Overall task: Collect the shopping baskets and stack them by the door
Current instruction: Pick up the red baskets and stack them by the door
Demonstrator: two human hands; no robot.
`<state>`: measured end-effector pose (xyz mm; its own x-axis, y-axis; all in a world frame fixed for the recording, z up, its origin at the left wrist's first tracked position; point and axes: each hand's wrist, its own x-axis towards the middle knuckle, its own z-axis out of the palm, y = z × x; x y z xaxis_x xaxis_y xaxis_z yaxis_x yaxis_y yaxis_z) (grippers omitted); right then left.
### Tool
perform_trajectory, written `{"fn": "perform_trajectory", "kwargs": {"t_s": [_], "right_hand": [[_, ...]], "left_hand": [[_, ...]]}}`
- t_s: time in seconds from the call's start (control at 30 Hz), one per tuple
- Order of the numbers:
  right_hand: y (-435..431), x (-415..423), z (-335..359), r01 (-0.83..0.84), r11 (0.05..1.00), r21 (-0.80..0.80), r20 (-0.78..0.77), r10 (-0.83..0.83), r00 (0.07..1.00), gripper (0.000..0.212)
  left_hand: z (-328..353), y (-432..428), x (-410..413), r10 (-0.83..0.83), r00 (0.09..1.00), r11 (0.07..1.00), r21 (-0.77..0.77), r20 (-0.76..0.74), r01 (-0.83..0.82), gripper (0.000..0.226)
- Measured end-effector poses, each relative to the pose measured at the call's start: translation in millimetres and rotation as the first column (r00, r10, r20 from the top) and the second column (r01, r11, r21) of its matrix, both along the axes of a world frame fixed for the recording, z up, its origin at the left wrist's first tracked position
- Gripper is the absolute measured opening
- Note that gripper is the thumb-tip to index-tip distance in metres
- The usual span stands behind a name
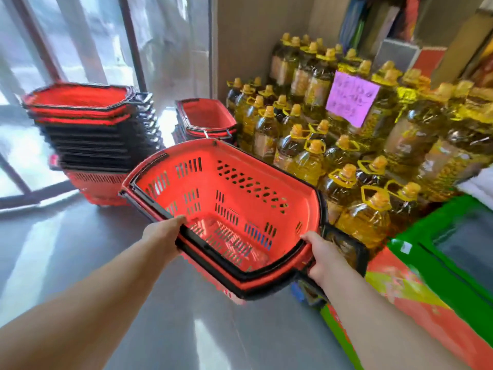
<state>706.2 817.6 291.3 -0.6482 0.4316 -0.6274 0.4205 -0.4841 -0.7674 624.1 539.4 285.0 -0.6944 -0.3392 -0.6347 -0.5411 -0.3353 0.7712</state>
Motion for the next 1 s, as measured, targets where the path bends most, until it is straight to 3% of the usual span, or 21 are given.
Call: {"fn": "perform_trajectory", "kwargs": {"t_s": [0.1,0.23,0.3,0.5,0.77,0.9,1.0], "right_hand": [[-36,-59,14,-0.029,0.999,-0.041,-0.051,0.027,0.998,0.008],[-79,-138,39,-0.089,0.994,-0.059,-0.154,0.079,0.985,0.008],[-93,-174,53,-0.125,0.990,-0.058,-0.205,0.111,0.972,0.010],[-117,-303,86,-0.270,0.962,-0.045,-0.320,0.242,0.916,0.014],[-156,-483,141,-0.421,0.907,-0.014,-0.416,0.377,0.827,0.004],[-194,-575,165,-0.500,0.862,-0.080,-0.487,0.404,0.774,0.019],[-234,-632,173,-0.565,0.817,-0.118,-0.525,0.431,0.733,0.022]], "left_hand": [[15,-30,-44,0.073,0.992,0.995,0.073,-0.100,-0.066,0.029],[36,-50,-89,0.096,0.922,0.989,0.140,-0.374,-0.046,0.074],[49,-55,-108,0.092,0.902,0.990,0.136,-0.423,-0.037,0.081],[75,-84,-212,0.180,0.863,0.981,0.156,-0.471,-0.120,0.082],[137,-117,-366,0.268,0.782,0.963,0.121,-0.562,-0.242,0.060],[163,-150,-433,0.339,0.718,0.929,0.093,-0.608,-0.359,0.041],[172,-184,-469,0.357,0.665,0.902,0.058,-0.656,-0.427,0.046]]}}
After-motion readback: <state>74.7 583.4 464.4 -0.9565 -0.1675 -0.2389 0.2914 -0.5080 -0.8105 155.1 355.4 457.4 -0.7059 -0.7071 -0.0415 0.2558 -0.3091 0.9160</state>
